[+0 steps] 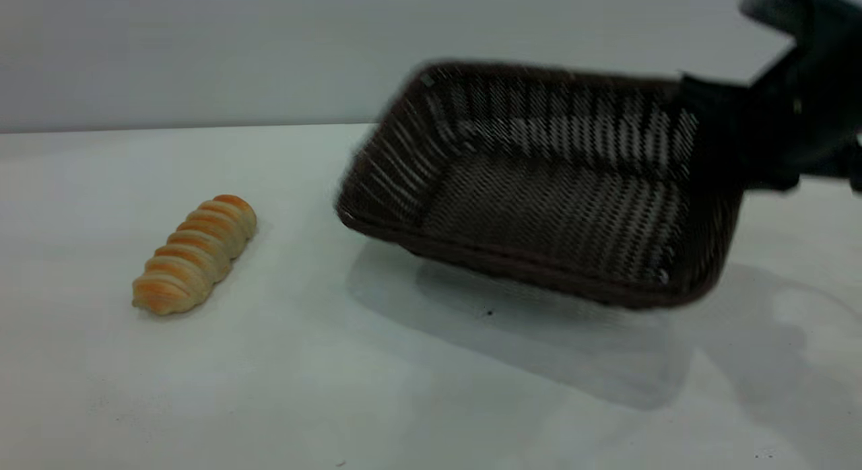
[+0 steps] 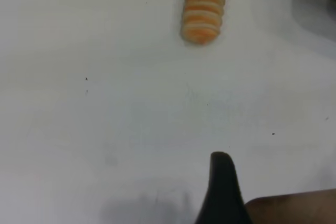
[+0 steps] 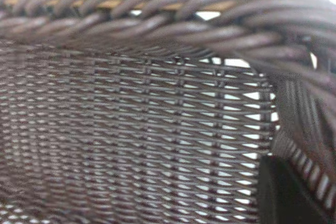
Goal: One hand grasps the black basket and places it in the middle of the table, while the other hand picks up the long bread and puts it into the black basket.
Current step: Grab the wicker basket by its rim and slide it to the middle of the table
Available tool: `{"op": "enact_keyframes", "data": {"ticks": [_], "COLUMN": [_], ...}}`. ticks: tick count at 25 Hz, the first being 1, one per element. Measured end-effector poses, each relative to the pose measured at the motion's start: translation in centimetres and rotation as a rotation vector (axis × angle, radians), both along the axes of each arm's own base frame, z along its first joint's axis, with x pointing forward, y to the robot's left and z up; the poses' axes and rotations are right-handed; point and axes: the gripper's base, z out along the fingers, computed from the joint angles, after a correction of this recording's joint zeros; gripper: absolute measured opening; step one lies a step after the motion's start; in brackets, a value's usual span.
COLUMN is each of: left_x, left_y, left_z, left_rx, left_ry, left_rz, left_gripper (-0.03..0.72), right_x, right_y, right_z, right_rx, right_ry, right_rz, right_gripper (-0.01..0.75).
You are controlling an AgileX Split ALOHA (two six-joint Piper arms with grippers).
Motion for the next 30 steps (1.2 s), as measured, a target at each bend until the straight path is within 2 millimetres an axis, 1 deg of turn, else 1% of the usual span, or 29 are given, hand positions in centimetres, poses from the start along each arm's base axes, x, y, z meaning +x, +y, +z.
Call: {"op": "enact_keyframes", "data": {"ticks": [2,5,9,13,16,20,23,26,28,30], "left_x": [0.0,0.0,0.0,-0.1,-0.2,-0.4,-0.4,-0.4,-0.5,-0.6], "left_y": [0.0,0.0,0.0,0.0,0.0,0.0,0.0,0.0,0.1,0.1], "left_z": [0.0,0.0,0.0,-0.1,-0.2,-0.3,-0.3,-0.4,-0.4,-0.5], "left_rx": [0.0,0.0,0.0,0.0,0.0,0.002,0.003,0.003,0.011,0.019], "left_ry": [0.003,0.006,0.006,0.016,0.033,0.052,0.062,0.063,0.07,0.079], "left_rz": [0.0,0.0,0.0,0.0,0.001,0.001,0.001,0.001,-0.003,-0.011], "left_gripper": [0.585,0.585,0.585,0.585,0.585,0.585,0.585,0.585,0.585,0.585], "right_x": [0.7,1.5,2.7,3.8,4.6,5.2,5.4,5.4,5.4,5.5], "right_y": [0.9,2.1,3.4,5.2,6.5,7.1,7.2,7.1,6.5,5.7], "right_z": [0.9,1.3,0.6,-0.7,-2.2,-4.1,-4.4,-4.3,-4.1,-3.4], "right_rx": [0.017,0.031,0.041,0.052,0.053,0.05,0.055,0.065,0.074,0.091], "right_ry": [0.029,0.093,0.159,0.207,0.235,0.265,0.27,0.274,0.287,0.303], "right_rz": [0.096,0.227,0.344,0.416,0.448,0.457,0.452,0.447,0.444,0.442], "right_gripper": [0.09,0.09,0.09,0.09,0.09,0.107,0.16,0.273,0.358,0.428]}}
